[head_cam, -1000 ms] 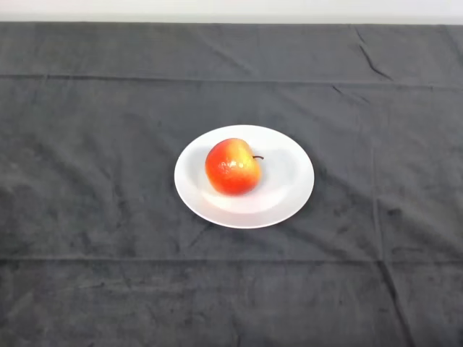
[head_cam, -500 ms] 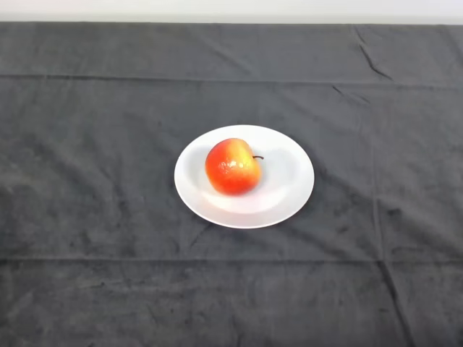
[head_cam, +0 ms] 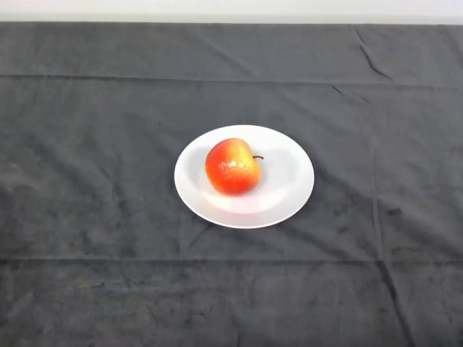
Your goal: Move the apple to the plate
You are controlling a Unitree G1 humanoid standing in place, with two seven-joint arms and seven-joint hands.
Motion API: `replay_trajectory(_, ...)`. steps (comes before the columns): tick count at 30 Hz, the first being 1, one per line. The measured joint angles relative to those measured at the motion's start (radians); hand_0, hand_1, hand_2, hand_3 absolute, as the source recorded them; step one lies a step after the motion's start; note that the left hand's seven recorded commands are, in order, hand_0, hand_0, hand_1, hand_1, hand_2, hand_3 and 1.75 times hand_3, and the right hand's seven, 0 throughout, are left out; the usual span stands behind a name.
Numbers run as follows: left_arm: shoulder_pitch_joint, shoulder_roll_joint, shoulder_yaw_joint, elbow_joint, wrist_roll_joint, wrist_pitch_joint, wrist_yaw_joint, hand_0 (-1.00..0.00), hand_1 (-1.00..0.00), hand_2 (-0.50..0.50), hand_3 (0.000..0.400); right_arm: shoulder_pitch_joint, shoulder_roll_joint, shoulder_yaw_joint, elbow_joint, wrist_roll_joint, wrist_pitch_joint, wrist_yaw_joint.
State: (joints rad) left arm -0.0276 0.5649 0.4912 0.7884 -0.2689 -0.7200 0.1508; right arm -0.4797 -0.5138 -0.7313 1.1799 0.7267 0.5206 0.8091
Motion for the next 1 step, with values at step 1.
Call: replay_trajectory(1,0.0,0.0,0.0,0.0,0.0,0.0,0.0,0.0,0.0,0.0,0.0,0.0,0.0,0.0,0.0,0.0,0.0,0.0)
